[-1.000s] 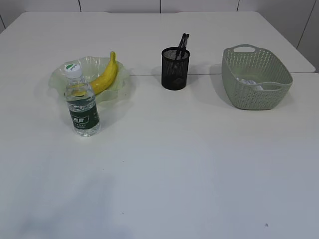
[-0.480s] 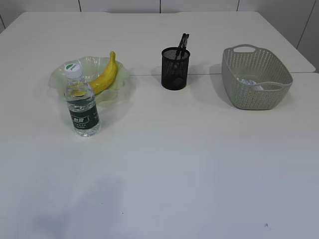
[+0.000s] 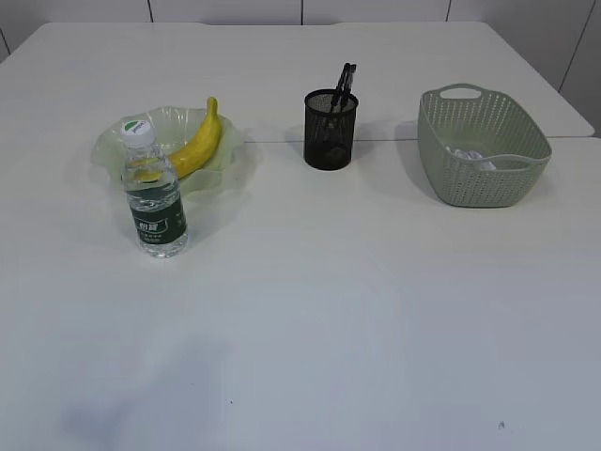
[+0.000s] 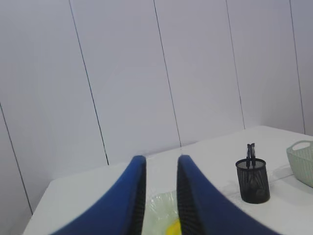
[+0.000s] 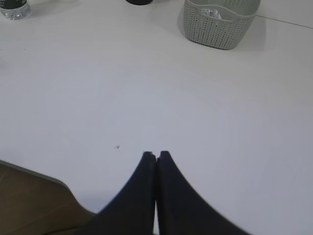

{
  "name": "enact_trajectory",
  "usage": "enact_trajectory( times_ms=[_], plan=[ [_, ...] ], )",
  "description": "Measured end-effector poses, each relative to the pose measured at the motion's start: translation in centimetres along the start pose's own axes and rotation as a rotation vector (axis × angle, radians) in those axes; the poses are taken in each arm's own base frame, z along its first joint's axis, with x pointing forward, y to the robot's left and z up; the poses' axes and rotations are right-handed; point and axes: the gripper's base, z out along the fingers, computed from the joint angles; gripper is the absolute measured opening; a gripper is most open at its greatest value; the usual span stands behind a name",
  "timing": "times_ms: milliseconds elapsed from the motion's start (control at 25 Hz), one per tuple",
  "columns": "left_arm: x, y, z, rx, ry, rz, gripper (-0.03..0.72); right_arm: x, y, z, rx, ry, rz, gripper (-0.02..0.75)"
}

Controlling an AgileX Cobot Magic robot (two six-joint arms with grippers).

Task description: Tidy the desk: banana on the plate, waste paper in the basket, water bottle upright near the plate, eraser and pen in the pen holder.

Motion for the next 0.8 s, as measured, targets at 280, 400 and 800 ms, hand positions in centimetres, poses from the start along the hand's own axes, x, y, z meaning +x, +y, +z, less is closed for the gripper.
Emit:
enact_trajectory(
  times_ms=[280, 400, 800],
  plan=[
    [0.8, 0.4, 0.0, -0.042, 0.089, -0.048, 0.143, 0.0, 0.0, 0.0, 0.000, 0.000, 0.000, -0.010],
    [1.1, 0.5, -0.1, -0.063, 0.119, -0.066, 0.143, 0.0, 0.0, 0.0, 0.000, 0.000, 0.000, -0.010],
    [2.0, 1.3, -0.3, -0.159, 0.217, -0.111, 0.143, 0.0, 0.0, 0.0, 0.000, 0.001, 0.000, -0.010]
  ],
)
